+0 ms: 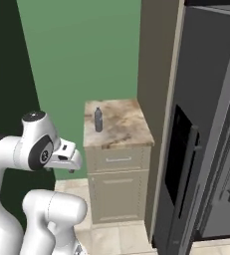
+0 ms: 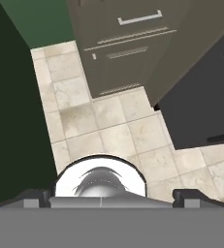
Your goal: Take the bottled waters from the counter and place them in the freezer to freeze. Close the freezer door after placing the bottles.
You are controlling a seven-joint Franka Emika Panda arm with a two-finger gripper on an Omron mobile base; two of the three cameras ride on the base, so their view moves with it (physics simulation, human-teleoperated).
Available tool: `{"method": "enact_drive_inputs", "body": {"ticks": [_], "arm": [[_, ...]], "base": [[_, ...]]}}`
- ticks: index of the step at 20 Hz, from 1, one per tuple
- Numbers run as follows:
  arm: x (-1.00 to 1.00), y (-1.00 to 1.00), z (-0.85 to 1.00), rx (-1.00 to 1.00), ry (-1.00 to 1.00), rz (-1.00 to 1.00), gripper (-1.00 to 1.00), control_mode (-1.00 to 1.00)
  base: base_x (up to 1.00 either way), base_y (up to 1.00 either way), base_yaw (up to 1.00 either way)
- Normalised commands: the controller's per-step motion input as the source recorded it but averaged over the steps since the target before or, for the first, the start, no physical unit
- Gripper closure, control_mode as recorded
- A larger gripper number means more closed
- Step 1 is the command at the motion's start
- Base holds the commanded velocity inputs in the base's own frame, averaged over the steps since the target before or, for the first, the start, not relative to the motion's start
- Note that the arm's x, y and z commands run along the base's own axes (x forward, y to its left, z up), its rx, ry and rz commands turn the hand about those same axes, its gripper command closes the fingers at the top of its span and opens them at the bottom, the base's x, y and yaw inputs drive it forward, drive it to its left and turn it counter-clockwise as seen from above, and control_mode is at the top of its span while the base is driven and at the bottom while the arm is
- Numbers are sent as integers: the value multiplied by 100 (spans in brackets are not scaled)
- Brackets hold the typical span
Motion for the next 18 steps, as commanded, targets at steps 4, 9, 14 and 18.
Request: {"method": "enact_drive_inputs", "body": {"ticks": [4,9,14,18], "arm": [[0,0,0,0,0,0,-100,100],[0,0,0,0,0,0,-100,100],[0,0,0,0,0,0,-100,100],[0,0,0,0,0,0,-100,100]], "base": [[44,58,-12],[34,59,-11],[40,33,-8],[51,39,-8]]}}
